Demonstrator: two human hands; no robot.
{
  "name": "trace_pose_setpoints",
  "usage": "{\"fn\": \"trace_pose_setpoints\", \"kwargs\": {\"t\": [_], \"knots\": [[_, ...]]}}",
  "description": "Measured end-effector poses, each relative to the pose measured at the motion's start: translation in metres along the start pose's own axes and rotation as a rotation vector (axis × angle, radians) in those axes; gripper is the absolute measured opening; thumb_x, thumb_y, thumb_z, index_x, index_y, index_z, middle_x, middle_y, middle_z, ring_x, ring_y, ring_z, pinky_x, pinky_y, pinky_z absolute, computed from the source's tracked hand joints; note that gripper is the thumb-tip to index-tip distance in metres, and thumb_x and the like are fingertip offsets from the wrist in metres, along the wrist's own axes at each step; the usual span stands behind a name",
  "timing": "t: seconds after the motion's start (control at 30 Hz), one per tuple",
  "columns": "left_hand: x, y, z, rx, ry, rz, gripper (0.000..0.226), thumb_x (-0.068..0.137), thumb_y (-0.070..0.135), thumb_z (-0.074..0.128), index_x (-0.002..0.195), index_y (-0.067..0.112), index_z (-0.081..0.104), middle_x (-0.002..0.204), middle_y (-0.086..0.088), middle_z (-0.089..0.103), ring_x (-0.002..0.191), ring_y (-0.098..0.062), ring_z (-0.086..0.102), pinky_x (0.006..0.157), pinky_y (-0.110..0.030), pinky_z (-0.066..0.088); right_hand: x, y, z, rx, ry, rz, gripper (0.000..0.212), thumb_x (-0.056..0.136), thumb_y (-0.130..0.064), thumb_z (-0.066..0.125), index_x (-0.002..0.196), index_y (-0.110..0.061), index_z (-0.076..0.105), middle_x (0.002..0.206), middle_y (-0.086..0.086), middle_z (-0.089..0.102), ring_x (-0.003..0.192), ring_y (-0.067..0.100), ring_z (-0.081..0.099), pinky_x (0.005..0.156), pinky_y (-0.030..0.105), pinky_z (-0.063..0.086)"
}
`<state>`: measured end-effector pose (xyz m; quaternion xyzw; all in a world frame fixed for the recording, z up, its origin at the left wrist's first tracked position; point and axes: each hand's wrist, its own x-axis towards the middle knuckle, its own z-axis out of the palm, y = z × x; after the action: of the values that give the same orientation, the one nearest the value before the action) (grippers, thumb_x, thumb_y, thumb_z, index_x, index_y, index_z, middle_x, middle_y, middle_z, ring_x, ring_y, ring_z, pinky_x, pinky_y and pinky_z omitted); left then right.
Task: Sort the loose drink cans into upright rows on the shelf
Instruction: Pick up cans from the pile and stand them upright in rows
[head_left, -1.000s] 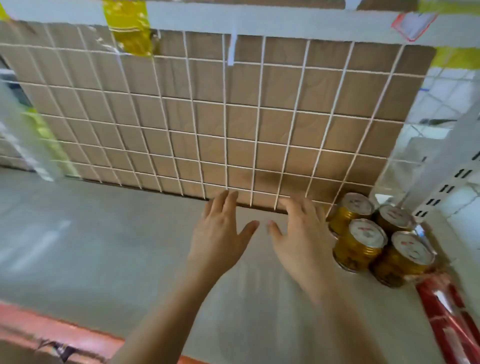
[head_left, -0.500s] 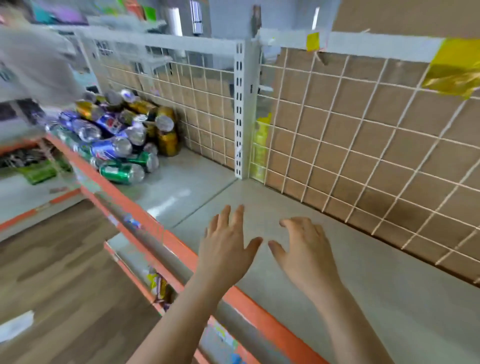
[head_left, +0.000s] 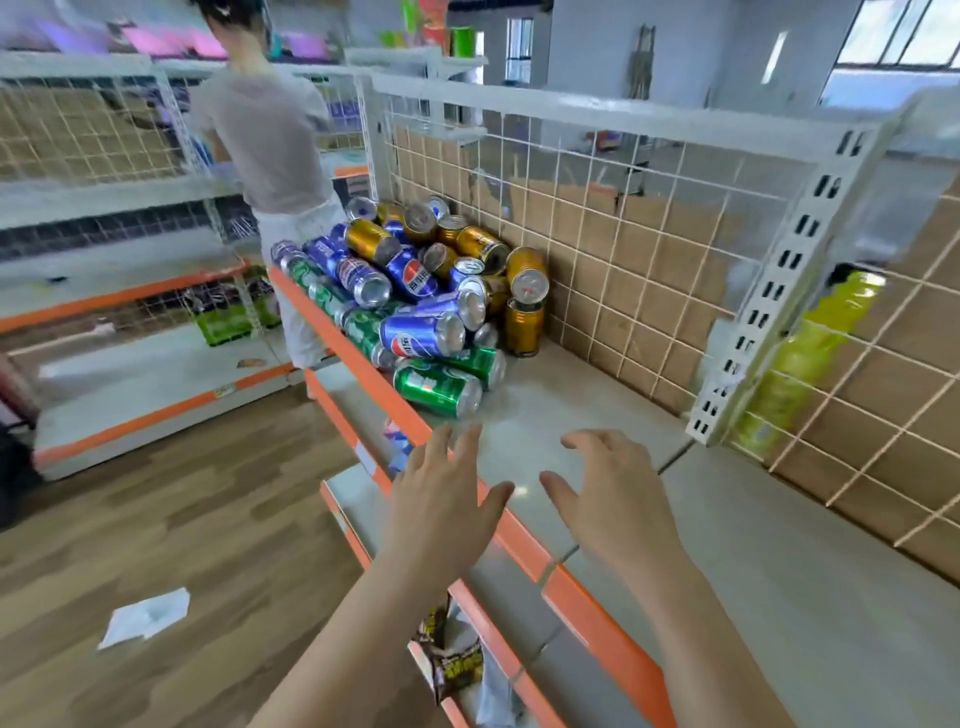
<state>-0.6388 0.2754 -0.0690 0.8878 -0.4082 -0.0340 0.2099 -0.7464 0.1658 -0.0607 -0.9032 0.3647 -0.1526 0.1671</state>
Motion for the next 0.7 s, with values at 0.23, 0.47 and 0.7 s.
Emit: {"fn": "trace_pose_setpoints", "kwargs": {"t": [0.23, 0.47, 0.7], "knots": [[0.052, -0.035, -0.012, 0.047, 0.038, -0.007, 0.066, 0.091, 0.05, 0.045, 0.147, 0.025, 0.02, 0.147, 0.001, 0.03, 0.136, -0.024, 0.026, 0.108, -0.037, 0.03, 0.062, -0.022, 0.021, 0.041, -0.004, 0.013, 0.046, 0.09, -0.042, 0.053, 0.132, -0.022, 0.047, 0.133, 0.002, 0.047, 0.124, 0.024, 0.038, 0.101, 0.035, 0.035], [0.149, -0.066, -0.016, 0.048, 0.086, 0.014, 0.051, 0.095, 0.043, 0.041, 0.141, 0.024, 0.032, 0.14, 0.0, 0.04, 0.128, -0.026, 0.037, 0.1, -0.039, 0.037, 0.158, -0.037, 0.043, 0.062, 0.065, 0.006, 0.04, 0.086, -0.038, 0.059, 0.121, -0.019, 0.055, 0.122, 0.007, 0.053, 0.114, 0.03, 0.046, 0.094, 0.038, 0.039], [0.245, -0.072, -0.033, 0.007, 0.154, 0.096, 0.043, 0.097, 0.037, 0.037, 0.138, 0.021, 0.041, 0.137, 0.0, 0.044, 0.123, -0.023, 0.043, 0.094, -0.035, 0.04, 0.253, -0.049, 0.041, 0.074, 0.179, 0.034, 0.042, 0.086, -0.036, 0.06, 0.123, -0.016, 0.056, 0.121, 0.01, 0.055, 0.108, 0.032, 0.048, 0.088, 0.041, 0.044]]}}
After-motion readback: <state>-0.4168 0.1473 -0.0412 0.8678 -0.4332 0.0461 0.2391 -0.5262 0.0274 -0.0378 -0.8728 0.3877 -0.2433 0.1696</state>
